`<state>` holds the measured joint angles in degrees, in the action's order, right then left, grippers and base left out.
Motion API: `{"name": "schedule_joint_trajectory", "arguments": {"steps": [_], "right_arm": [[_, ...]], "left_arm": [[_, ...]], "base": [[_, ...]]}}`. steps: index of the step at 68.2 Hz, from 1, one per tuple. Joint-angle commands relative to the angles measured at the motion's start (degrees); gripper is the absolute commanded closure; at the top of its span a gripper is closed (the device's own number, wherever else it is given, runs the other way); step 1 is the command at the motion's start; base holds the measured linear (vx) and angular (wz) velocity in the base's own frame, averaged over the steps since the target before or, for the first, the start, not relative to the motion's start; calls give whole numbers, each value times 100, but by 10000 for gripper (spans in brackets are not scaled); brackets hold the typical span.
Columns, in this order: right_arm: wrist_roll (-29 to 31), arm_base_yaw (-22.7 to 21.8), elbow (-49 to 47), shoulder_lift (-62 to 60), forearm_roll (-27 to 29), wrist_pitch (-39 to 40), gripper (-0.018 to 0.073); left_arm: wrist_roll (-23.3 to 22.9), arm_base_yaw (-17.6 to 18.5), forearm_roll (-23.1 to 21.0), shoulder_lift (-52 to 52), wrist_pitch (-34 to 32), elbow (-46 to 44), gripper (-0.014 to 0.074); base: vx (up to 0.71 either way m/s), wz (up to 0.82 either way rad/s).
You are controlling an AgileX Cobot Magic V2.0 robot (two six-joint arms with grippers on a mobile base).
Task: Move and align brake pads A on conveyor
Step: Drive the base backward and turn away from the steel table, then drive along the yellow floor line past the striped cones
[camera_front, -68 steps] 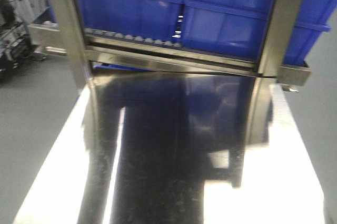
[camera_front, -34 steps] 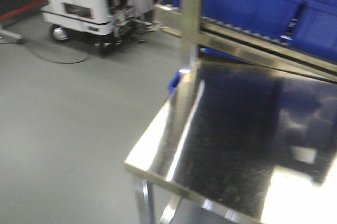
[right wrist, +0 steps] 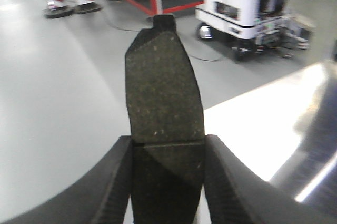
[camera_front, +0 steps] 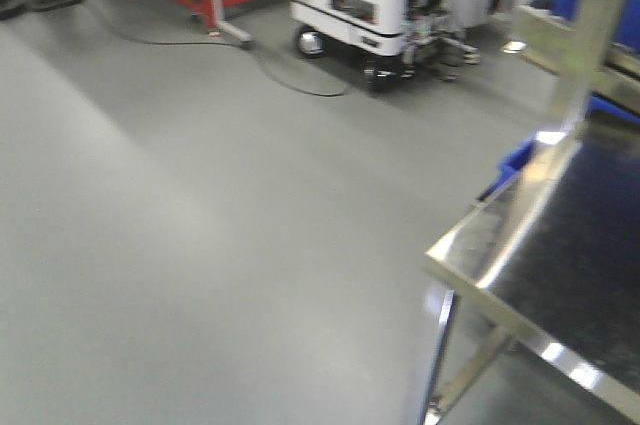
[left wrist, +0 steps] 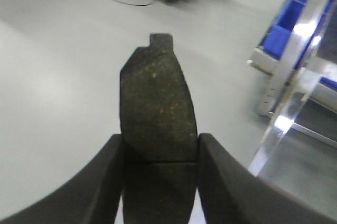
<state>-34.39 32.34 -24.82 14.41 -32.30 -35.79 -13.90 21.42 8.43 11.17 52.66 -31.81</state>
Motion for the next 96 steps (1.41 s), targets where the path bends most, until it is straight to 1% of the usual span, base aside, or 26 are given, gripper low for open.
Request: {"name": "schedule_joint_trajectory", "arguments": {"steps": [1,29,59,74,96], "right_arm": [[22,-37,-166,67,-215,451,564],[22,-37,-166,67,-215,365,564],[22,-37,-166,67,-215,365,564],[22,-37,-166,67,-215,365,564],[22,-37,-166,67,-215,365,564]], "left_arm": [[-44,38,46,50,-509,-153,603],[-44,38,46,50,-509,-153,603],[-44,38,46,50,-509,-153,603],[-44,38,46,50,-509,-153,603],[-44,38,46,50,-509,-153,603]], "base": [[-21,81],[-17,86],[-6,81],[2,40],[14,12]]}}
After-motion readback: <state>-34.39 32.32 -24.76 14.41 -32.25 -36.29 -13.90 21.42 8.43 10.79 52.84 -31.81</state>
